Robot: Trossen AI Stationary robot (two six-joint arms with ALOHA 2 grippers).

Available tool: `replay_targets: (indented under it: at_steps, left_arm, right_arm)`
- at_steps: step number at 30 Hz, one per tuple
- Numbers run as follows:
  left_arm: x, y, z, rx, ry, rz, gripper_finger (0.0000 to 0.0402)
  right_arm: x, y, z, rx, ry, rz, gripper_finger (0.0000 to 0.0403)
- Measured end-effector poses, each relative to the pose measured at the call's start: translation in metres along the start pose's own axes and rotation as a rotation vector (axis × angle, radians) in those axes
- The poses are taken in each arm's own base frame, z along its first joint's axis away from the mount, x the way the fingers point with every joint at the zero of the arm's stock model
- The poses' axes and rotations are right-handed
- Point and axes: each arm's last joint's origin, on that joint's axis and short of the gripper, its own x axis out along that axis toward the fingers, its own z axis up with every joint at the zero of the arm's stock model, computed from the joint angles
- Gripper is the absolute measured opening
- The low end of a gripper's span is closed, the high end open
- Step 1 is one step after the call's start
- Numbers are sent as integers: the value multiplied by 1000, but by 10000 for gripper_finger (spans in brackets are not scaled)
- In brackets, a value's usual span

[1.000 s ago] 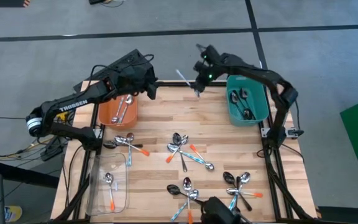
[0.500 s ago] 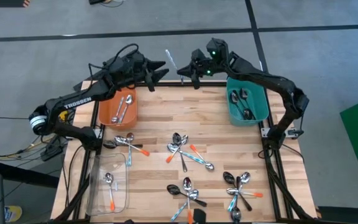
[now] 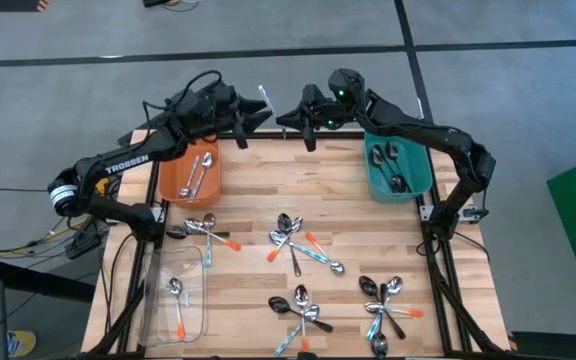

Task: Sort silverware by color (type)
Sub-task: Put the white blue spoon into the orange bin

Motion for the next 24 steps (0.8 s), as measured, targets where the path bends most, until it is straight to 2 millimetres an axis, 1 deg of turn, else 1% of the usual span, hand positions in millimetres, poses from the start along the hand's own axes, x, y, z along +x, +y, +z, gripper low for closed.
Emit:
replay_targets:
  at_steps: [4, 7, 10, 12, 13, 16, 19, 22, 24]
  left_arm:
    - [3, -4, -3, 31, 10, -36, 131]
    - [5, -4, -5, 21, 17, -24, 101]
    - [5, -3, -5, 20, 11, -12, 60]
    - [5, -3, -6, 21, 14, -16, 26]
    - [5, -3, -6, 22, 16, -21, 16]
    - [2, -4, -4, 24, 20, -26, 12]
    - [-4, -5, -2, 12, 54, 13, 9]
    - [-23, -3, -1, -44, 147, 140, 7]
    - [-40, -2, -3, -73, 246, 291, 7]
  right_arm:
    - [2, 4, 0, -28, 0, 13, 8]
    - [3, 7, 0, -55, 1, 25, 9]
    - [4, 8, 0, -58, -1, 28, 11]
    - [3, 8, 0, -55, 2, 28, 14]
    - [3, 8, 0, -55, 1, 28, 16]
    - [4, 8, 0, -50, 0, 31, 32]
    - [4, 8, -1, -25, 10, 26, 61]
    - [-1, 4, 1, 47, 8, -2, 91]
    - [-4, 1, 2, 97, 4, -14, 107]
